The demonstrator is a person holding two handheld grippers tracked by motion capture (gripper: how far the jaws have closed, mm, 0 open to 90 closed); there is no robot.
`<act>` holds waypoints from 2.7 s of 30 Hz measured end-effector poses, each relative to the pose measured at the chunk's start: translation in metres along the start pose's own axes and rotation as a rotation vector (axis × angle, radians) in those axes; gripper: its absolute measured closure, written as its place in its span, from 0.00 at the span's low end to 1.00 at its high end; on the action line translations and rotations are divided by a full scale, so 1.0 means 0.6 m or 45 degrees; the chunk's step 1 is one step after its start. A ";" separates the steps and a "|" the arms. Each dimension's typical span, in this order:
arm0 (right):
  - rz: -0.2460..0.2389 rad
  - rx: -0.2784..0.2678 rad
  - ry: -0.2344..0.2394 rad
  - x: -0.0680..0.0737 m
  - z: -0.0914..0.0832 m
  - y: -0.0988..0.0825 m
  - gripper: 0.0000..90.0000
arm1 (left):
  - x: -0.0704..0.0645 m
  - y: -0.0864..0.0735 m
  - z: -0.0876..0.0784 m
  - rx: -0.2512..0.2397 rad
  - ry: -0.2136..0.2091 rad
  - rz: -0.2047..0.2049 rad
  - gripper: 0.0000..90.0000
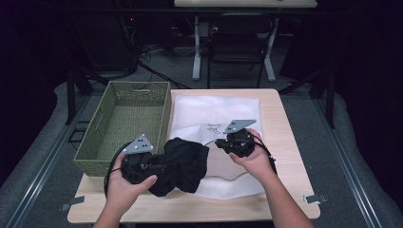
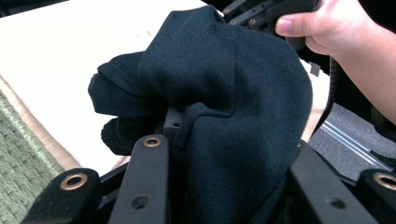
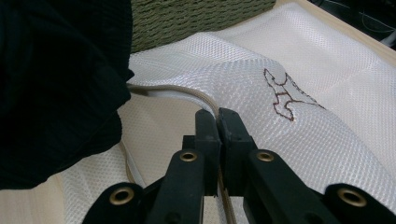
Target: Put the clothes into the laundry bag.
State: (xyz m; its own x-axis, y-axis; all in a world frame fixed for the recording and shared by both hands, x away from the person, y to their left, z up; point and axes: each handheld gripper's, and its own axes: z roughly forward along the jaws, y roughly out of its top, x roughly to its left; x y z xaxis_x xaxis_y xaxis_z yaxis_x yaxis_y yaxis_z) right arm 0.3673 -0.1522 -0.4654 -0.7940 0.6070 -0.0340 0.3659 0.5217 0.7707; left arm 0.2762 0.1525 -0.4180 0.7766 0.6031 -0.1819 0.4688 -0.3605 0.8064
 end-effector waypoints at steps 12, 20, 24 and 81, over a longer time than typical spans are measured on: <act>0.006 -0.007 -0.007 0.003 -0.001 -0.001 0.97 | -0.013 -0.023 0.024 0.020 -0.015 -0.005 0.77; 0.001 -0.008 -0.004 0.003 0.000 -0.001 0.97 | -0.017 -0.035 0.042 0.022 -0.030 -0.010 0.77; 0.005 -0.010 -0.005 0.003 -0.001 -0.001 0.97 | -0.022 -0.039 0.051 0.031 -0.043 -0.003 0.77; 0.033 -0.030 0.002 0.000 -0.001 -0.005 0.97 | -0.054 -0.057 0.177 0.108 -0.157 0.017 0.77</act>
State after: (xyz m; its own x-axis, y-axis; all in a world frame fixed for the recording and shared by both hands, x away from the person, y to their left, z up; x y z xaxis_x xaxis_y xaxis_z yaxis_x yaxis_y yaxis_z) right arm 0.3661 -0.1540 -0.4673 -0.7852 0.6191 -0.0125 0.3750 0.4914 0.7861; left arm 0.2798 0.0697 -0.4994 0.8263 0.5076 -0.2439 0.4882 -0.4298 0.7595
